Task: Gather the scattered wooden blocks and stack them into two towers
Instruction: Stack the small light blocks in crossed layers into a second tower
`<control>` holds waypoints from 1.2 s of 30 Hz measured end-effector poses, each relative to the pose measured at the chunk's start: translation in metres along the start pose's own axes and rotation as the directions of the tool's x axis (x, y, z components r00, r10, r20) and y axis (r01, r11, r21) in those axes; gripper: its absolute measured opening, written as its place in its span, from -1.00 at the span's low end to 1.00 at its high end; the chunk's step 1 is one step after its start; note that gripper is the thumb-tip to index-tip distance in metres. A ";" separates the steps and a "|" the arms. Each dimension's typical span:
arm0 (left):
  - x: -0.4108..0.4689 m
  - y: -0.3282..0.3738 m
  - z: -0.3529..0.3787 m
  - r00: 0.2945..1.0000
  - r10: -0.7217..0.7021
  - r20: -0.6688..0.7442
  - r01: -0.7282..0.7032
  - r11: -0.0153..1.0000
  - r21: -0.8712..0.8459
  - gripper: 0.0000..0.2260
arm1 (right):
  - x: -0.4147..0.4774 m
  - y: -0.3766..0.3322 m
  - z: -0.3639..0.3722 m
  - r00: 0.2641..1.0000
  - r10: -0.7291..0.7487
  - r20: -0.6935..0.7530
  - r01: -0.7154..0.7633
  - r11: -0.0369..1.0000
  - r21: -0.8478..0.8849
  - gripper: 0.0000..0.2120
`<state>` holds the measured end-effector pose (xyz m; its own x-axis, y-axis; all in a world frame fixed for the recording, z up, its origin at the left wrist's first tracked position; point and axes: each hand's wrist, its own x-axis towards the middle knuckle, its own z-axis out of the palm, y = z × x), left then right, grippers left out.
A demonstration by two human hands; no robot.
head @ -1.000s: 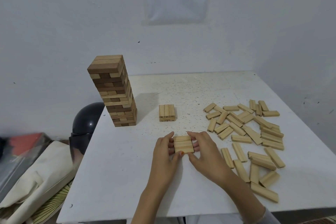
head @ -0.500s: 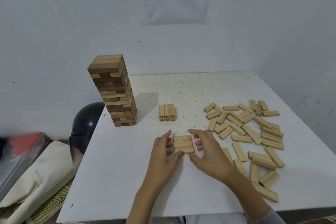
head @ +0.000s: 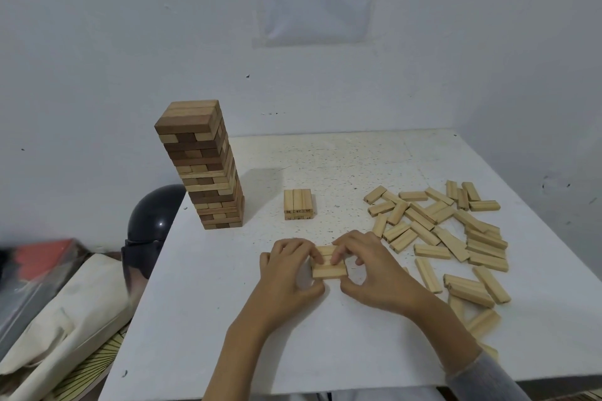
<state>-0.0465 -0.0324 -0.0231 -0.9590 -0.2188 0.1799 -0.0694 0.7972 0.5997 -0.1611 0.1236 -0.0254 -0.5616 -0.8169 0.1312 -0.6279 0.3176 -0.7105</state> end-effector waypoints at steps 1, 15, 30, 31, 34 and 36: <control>0.000 0.001 -0.001 1.000 -0.004 -0.004 0.004 1.000 -0.019 -0.80 | 0.000 0.001 0.000 1.000 0.001 -0.011 -0.001 1.000 0.008 -0.77; 0.021 -0.005 -0.009 0.945 -0.187 -0.269 0.040 0.881 -0.472 -0.36 | 0.033 -0.015 0.009 0.953 0.145 -0.267 -0.015 0.900 0.436 -0.45; 0.070 -0.028 -0.014 0.919 -0.278 -0.281 0.099 0.851 -0.516 -0.38 | 0.096 -0.003 0.021 0.932 0.213 -0.294 -0.057 0.886 0.461 -0.49; 0.072 -0.029 -0.014 0.918 -0.282 -0.278 0.104 0.848 -0.519 -0.38 | 0.098 -0.001 0.021 0.932 0.217 -0.291 -0.063 0.886 0.459 -0.49; 0.076 -0.031 -0.013 0.916 -0.298 -0.268 0.119 0.841 -0.527 -0.38 | 0.103 0.001 0.022 0.932 0.239 -0.274 -0.092 0.883 0.460 -0.49; 0.078 -0.035 -0.012 0.916 -0.307 -0.258 0.132 0.838 -0.529 -0.39 | 0.105 0.002 0.022 0.934 0.245 -0.261 -0.105 0.884 0.455 -0.49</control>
<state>-0.1154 -0.0840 -0.0209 -0.7864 -0.5904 0.1815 -0.0394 0.3412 0.9392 -0.2095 0.0276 -0.0281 -0.8190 -0.5590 0.1291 -0.2515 0.1475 -0.9565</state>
